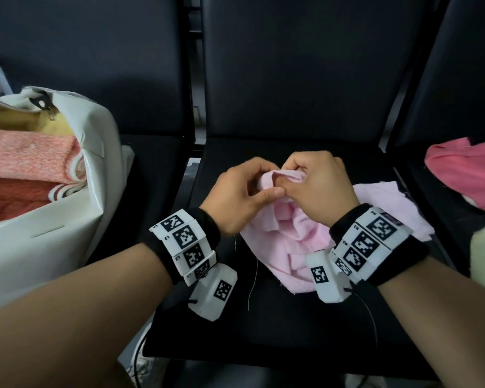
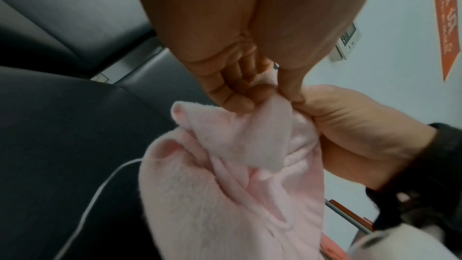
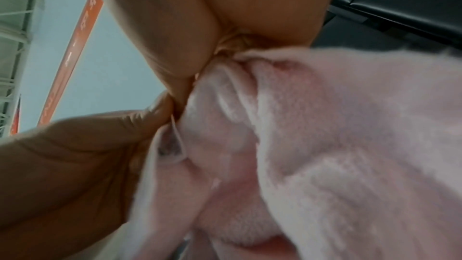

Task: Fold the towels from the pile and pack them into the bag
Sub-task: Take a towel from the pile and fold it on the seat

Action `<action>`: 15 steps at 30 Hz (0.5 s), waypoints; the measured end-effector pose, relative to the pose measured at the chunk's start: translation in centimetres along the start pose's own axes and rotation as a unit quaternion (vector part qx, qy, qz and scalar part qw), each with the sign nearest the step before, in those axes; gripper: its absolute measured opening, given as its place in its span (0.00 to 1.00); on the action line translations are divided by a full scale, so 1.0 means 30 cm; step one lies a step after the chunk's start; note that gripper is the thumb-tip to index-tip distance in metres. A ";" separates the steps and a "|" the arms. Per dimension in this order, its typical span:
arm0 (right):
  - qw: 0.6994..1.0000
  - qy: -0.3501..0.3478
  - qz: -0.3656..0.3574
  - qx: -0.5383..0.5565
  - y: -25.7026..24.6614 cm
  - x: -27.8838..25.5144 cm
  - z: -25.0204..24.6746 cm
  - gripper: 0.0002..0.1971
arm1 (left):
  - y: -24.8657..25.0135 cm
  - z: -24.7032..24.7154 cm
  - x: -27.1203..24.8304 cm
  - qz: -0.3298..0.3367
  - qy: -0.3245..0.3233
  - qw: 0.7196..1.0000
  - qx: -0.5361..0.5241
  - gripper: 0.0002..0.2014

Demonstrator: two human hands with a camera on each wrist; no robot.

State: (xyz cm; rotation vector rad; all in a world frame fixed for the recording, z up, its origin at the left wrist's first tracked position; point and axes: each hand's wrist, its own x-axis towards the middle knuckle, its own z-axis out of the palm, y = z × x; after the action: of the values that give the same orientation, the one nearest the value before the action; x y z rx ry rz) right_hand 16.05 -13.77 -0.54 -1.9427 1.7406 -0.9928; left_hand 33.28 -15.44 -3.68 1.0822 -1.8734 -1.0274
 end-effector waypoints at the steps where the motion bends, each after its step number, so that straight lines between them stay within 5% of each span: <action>1: 1.000 0.000 0.000 -0.003 0.002 0.001 0.002 0.10 | 0.002 -0.002 0.001 0.003 0.000 1.000 0.013 0.17; 6: 1.000 -0.018 -0.007 0.002 0.007 0.009 0.014 0.08 | 0.001 -0.005 0.010 0.010 0.042 0.996 0.072 0.03; 15: 0.994 -0.020 0.034 -0.101 0.059 0.019 0.008 0.09 | -0.022 -0.091 0.041 -0.051 0.288 0.956 0.007 0.12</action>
State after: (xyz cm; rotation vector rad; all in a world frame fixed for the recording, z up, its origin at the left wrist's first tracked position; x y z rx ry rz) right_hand 14.94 -14.68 -1.72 -1.9924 1.9352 -0.7749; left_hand 35.39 -17.51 -2.91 1.3271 -1.3648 -0.6523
